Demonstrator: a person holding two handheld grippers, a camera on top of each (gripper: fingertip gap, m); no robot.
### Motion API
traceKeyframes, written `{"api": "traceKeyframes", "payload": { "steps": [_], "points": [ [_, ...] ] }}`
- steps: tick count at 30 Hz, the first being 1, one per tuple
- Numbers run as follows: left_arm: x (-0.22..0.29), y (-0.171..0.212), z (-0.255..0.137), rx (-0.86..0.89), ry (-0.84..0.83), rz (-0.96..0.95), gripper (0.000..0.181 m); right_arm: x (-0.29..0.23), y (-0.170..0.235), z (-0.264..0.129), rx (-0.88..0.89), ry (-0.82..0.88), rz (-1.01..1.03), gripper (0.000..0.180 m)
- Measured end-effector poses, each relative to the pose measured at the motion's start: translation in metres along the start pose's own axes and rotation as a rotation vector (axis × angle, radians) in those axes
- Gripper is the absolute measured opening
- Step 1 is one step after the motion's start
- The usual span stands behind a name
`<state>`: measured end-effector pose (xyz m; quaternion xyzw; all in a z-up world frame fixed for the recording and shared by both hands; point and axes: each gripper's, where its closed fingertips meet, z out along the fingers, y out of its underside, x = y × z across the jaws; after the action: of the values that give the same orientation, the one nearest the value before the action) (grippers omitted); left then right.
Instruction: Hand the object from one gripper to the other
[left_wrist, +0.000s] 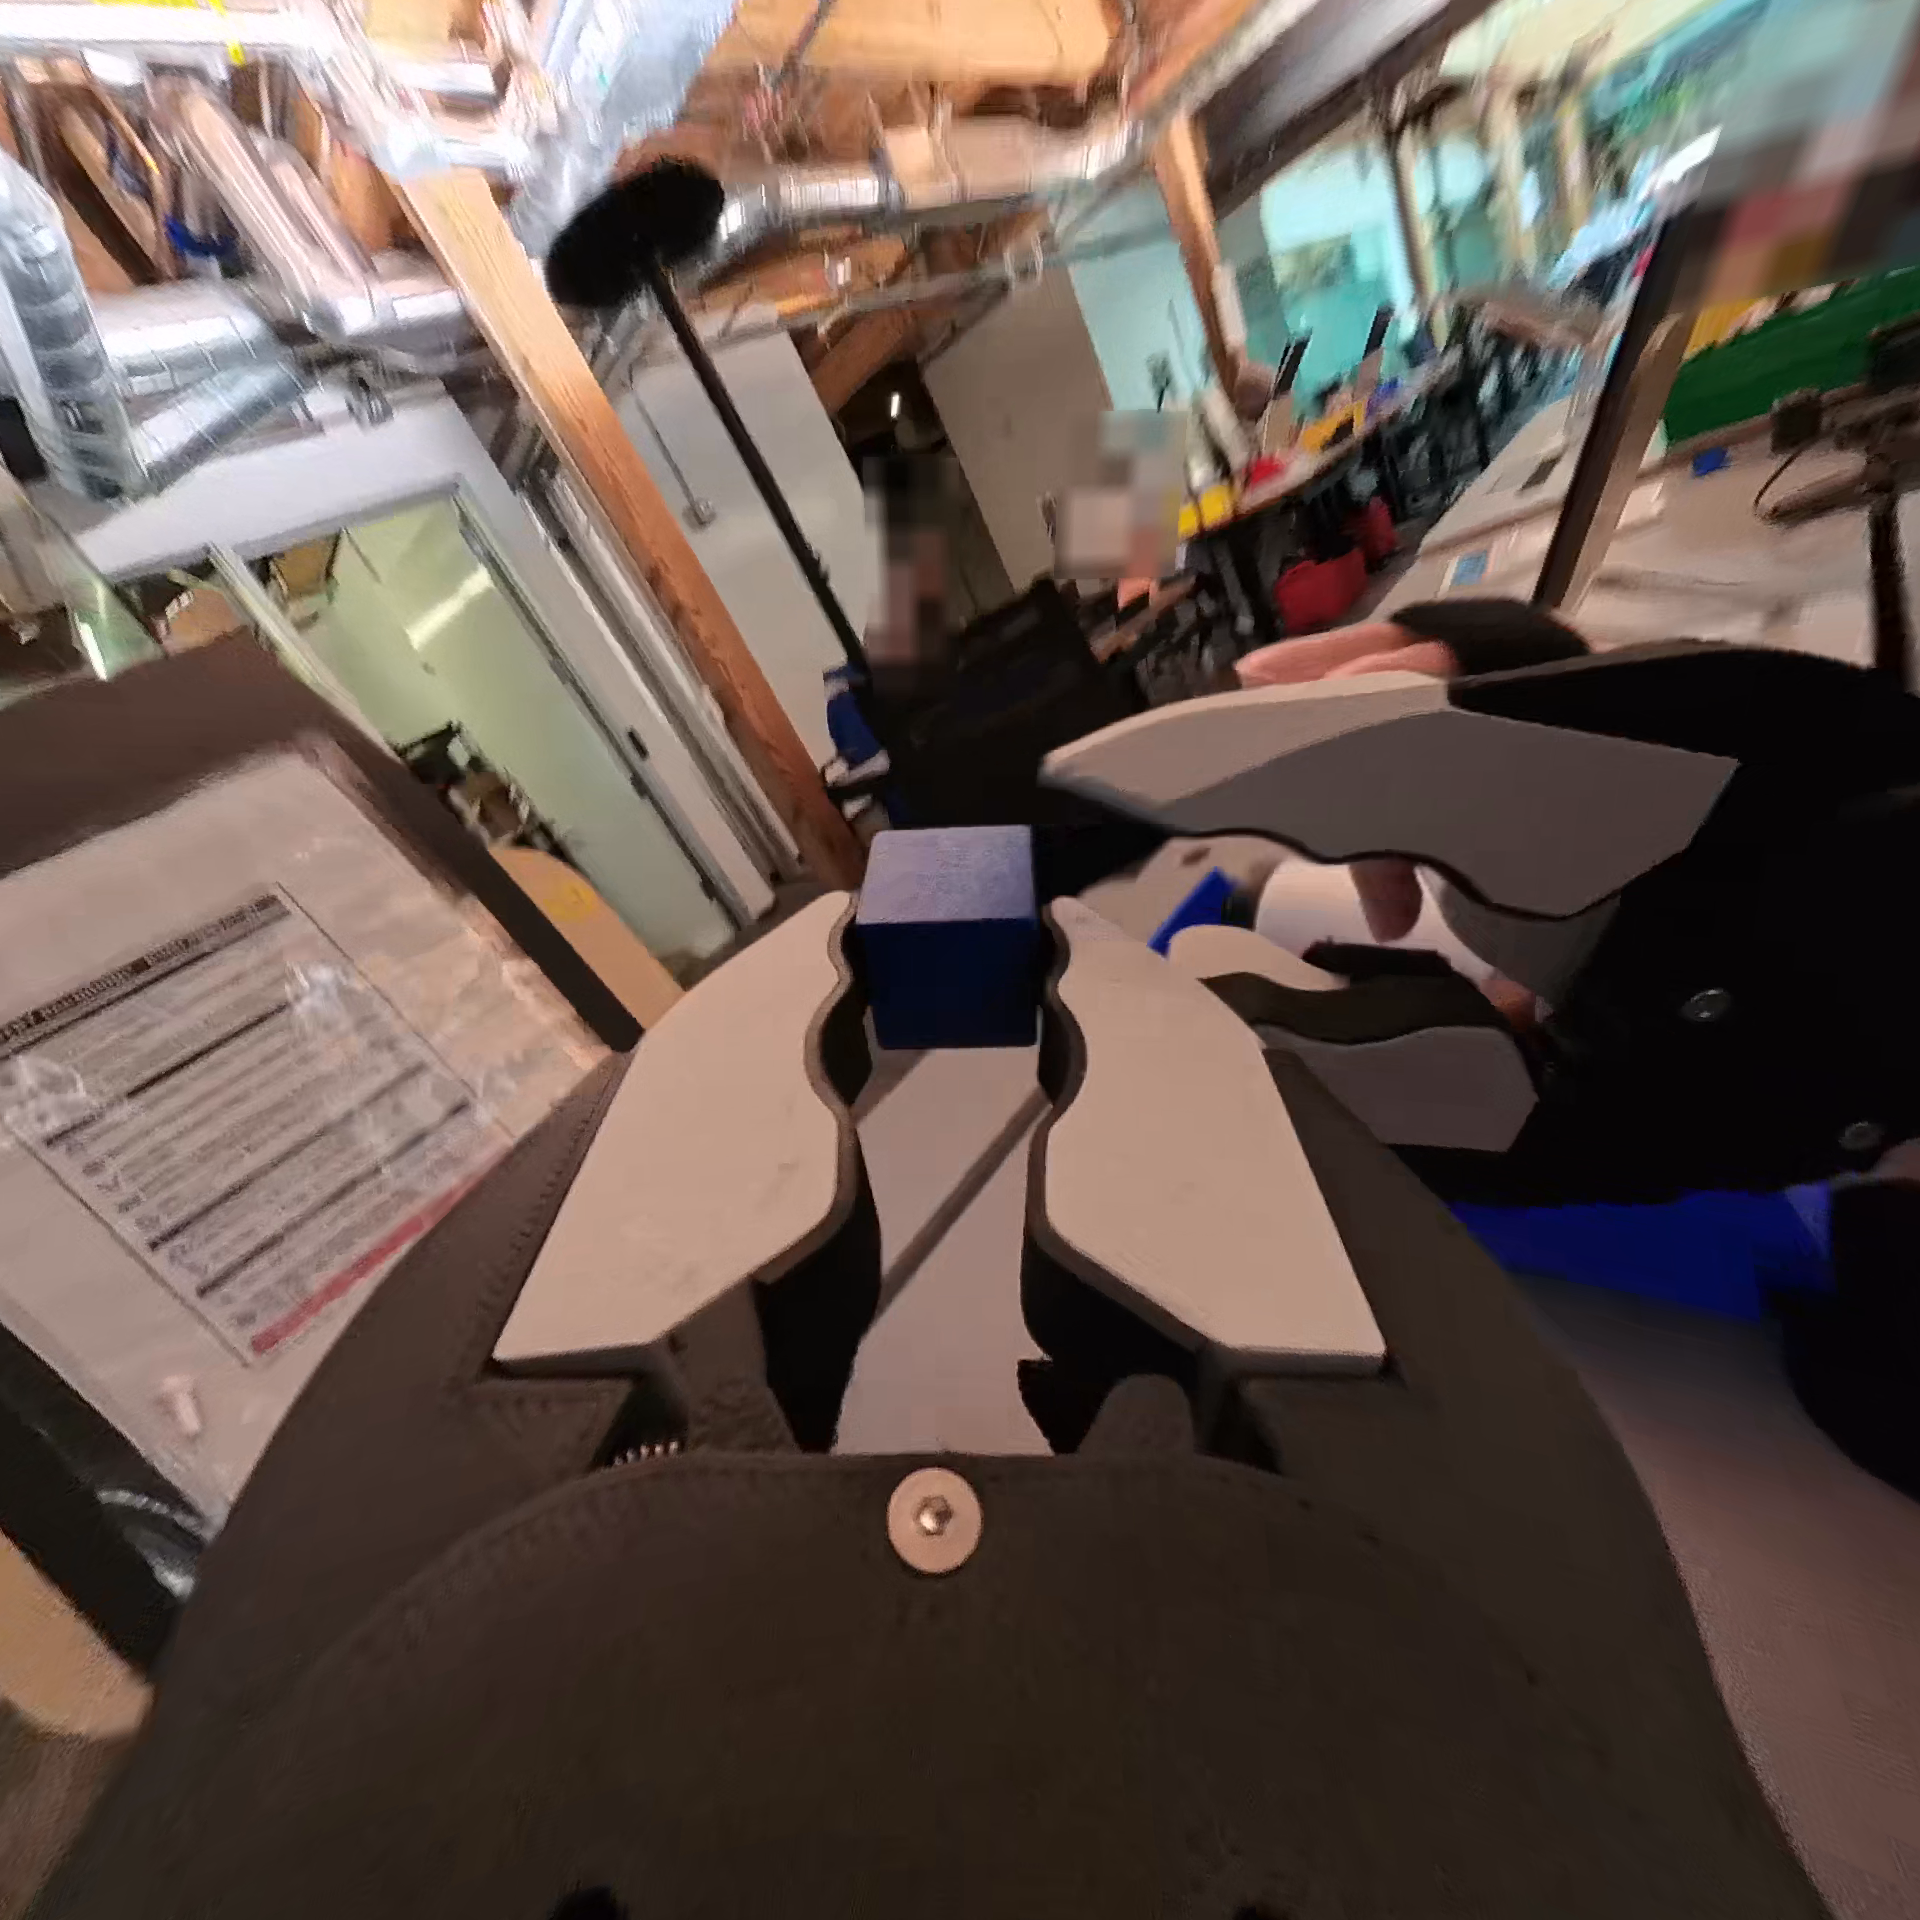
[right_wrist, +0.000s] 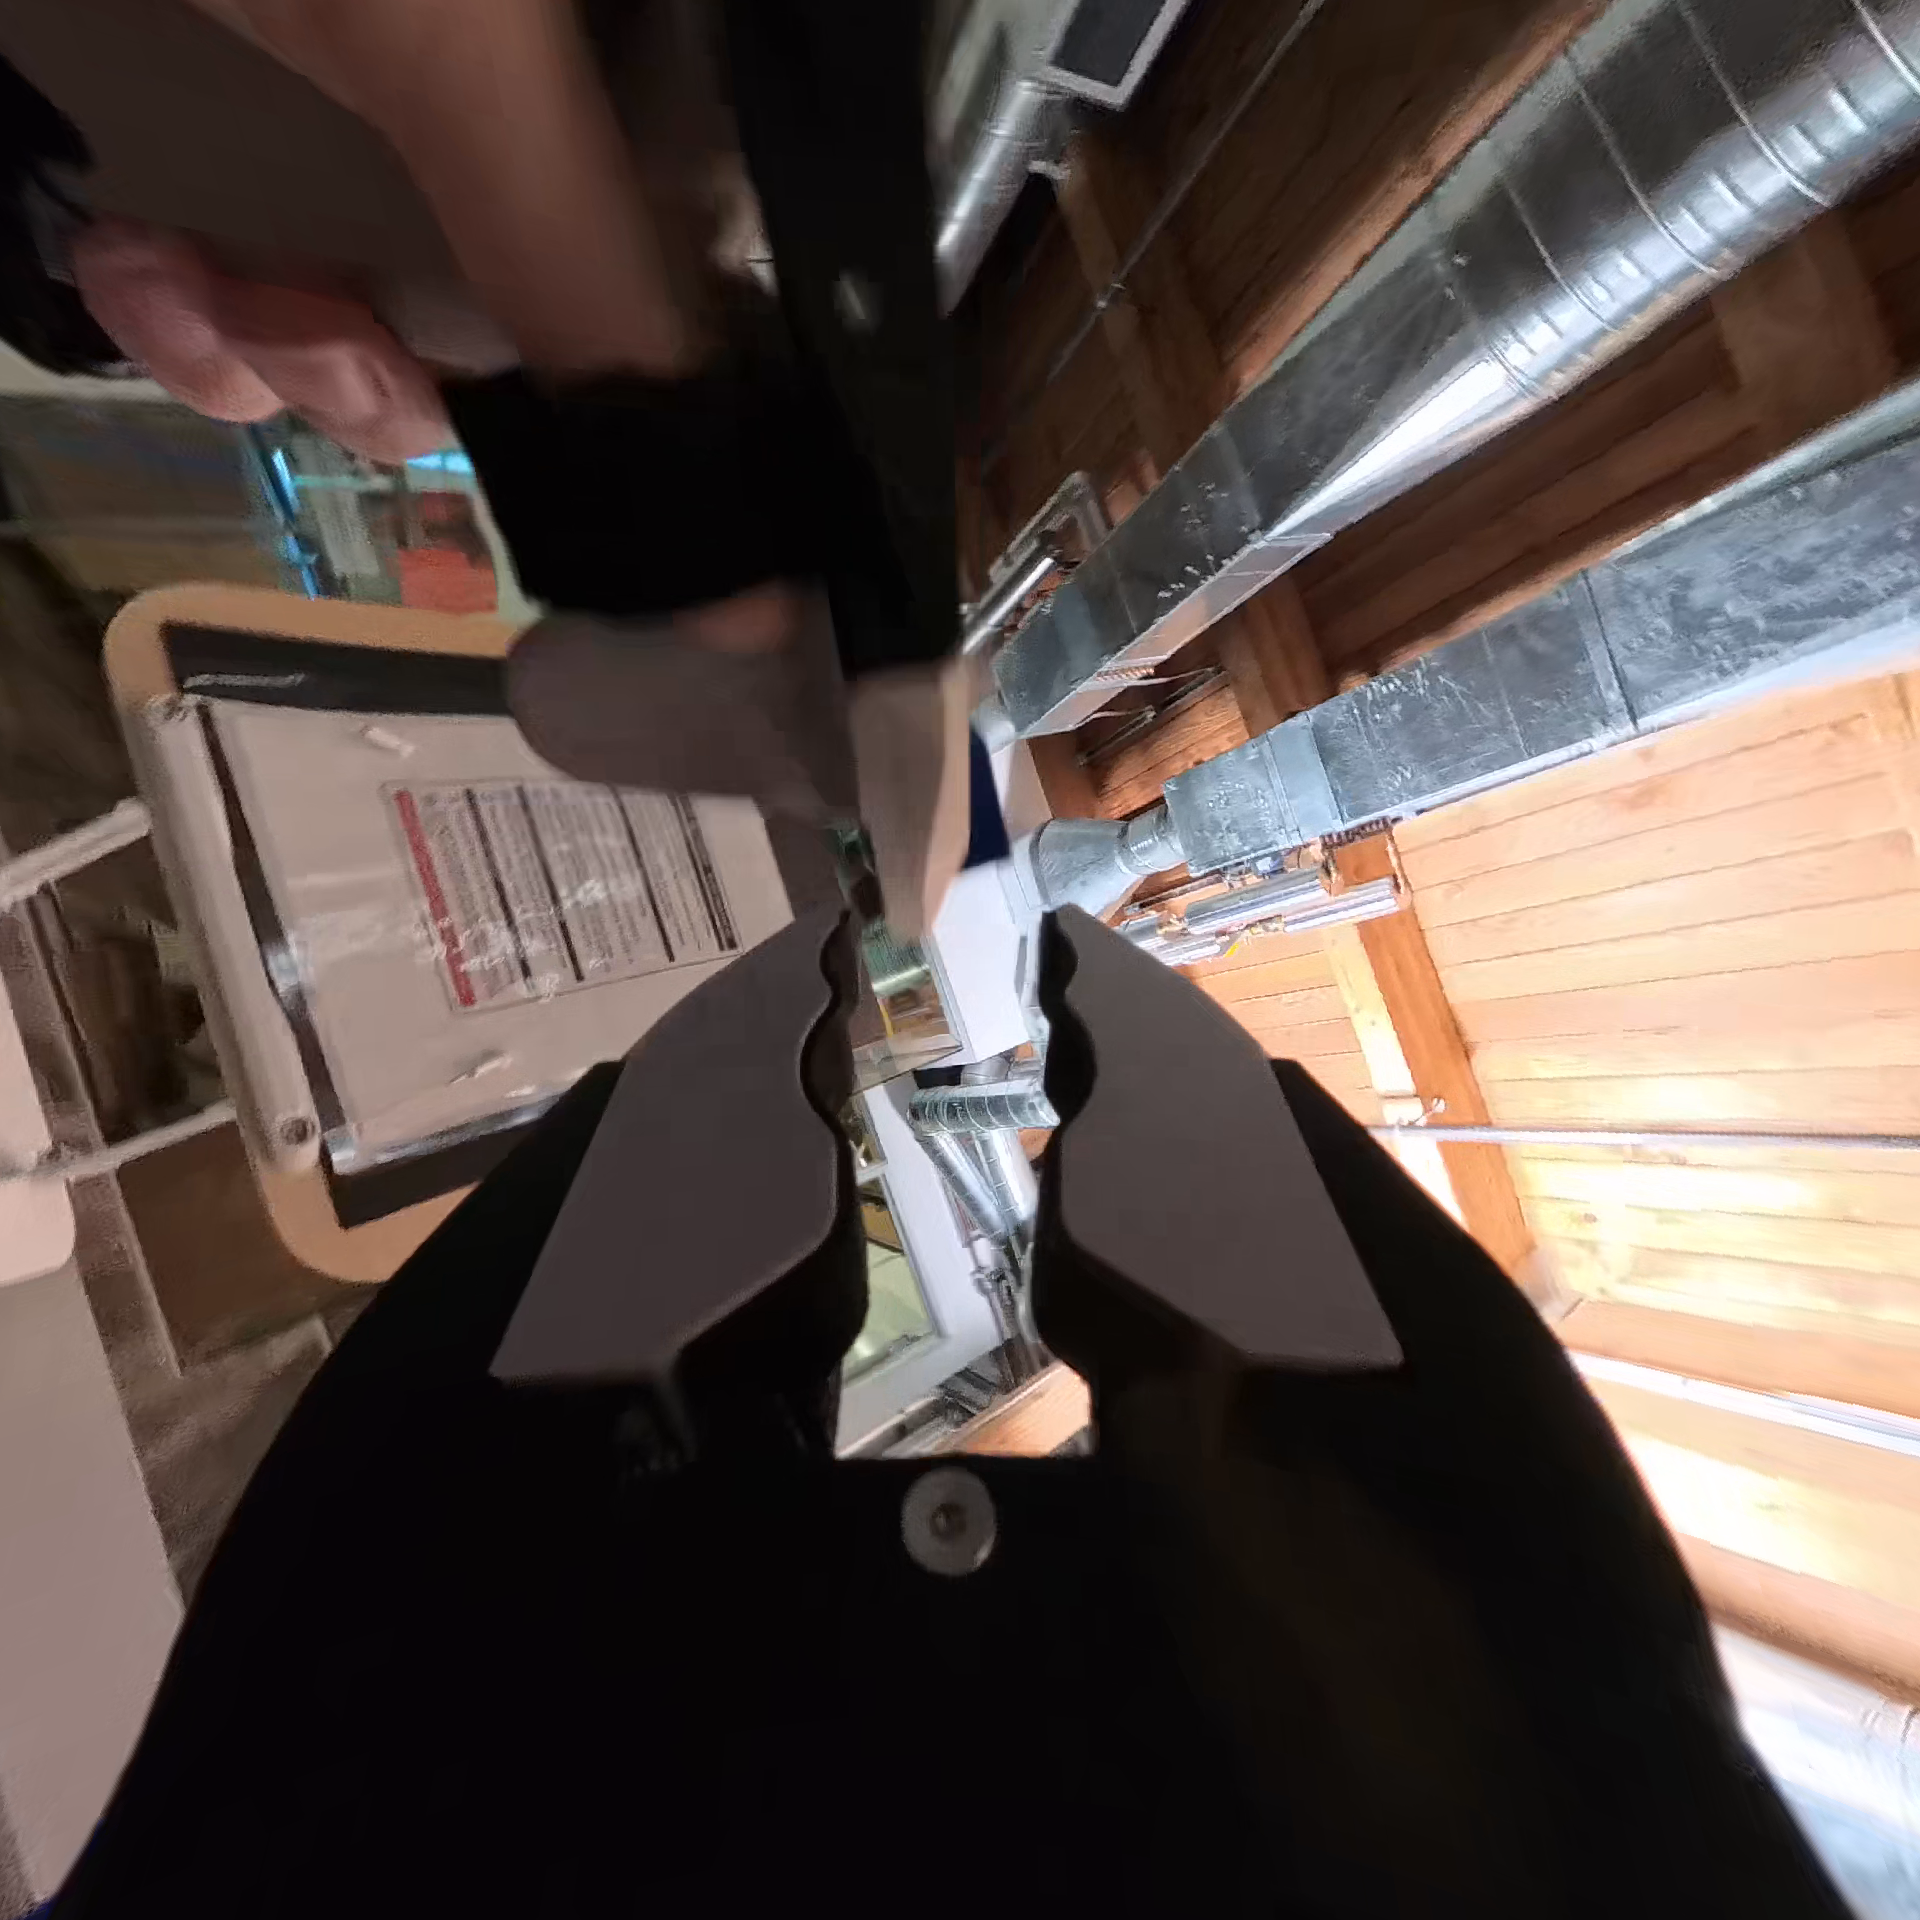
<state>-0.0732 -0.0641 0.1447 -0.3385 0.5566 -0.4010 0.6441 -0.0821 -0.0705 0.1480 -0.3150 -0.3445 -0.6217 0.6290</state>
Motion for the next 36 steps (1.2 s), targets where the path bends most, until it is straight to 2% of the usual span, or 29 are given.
{"api": "traceKeyframes", "payload": {
  "steps": [1, 4, 7, 10, 12, 15, 17, 20, 22, 28, 31, 33, 36],
  "points": [
    [-0.005, -0.012, -0.007, 0.071, 0.021, -0.022, 0.028, 0.007, 0.003, -0.001, 0.0, 0.018, 0.053, 0.034],
    [-0.009, -0.045, -0.035, 0.284, 0.175, -0.114, 0.028, 0.024, 0.012, -0.004, 0.019, 0.028, 0.308, 0.03],
    [-0.003, -0.067, -0.063, 0.465, 0.315, -0.075, 0.029, 0.02, 0.013, 0.001, 0.055, -0.134, 0.795, 0.024],
    [0.009, -0.066, -0.077, 0.55, 0.299, 0.21, 0.028, 0.01, -0.001, 0.007, 0.114, -0.467, 1.5, 0.022],
    [0.019, -0.055, -0.072, 0.506, 0.268, 0.408, 0.028, 0.011, -0.02, 0.003, 0.195, -0.751, 1.905, 0.038],
    [0.036, -0.034, -0.058, 0.398, 0.276, 0.582, 0.028, 0.018, -0.038, -0.008, 0.309, -1.093, 2.243, 0.047],
    [0.044, -0.026, -0.049, 0.364, 0.277, 0.627, 0.028, 0.015, -0.042, -0.013, 0.317, -1.193, 2.29, 0.047],
    [0.05, -0.013, -0.037, 0.291, 0.276, 0.657, 0.028, -0.003, -0.05, -0.02, 0.225, -1.291, 2.185, 0.05],
    [0.053, -0.003, -0.031, 0.246, 0.275, 0.692, 0.028, -0.008, -0.056, -0.028, 0.212, -1.358, 2.112, 0.037],
    [0.055, 0.009, -0.019, 0.173, 0.272, 0.665, 0.028, -0.018, -0.046, -0.032, 0.108, -1.398, 2.105, 0.036],
    [0.049, 0.008, -0.015, 0.17, 0.214, 0.63, 0.029, -0.017, -0.041, -0.028, 0.119, -1.35, 2.104, 0.035],
    [0.04, 0.003, -0.011, 0.161, 0.155, 0.561, 0.039, -0.011, -0.034, -0.026, 0.142, -1.303, 2.106, 0.035],
    [0.027, 0.001, -0.012, 0.144, 0.138, 0.467, 0.042, 0.003, -0.006, -0.018, 0.176, -1.089, 2.054, 0.035]
  ]
}}
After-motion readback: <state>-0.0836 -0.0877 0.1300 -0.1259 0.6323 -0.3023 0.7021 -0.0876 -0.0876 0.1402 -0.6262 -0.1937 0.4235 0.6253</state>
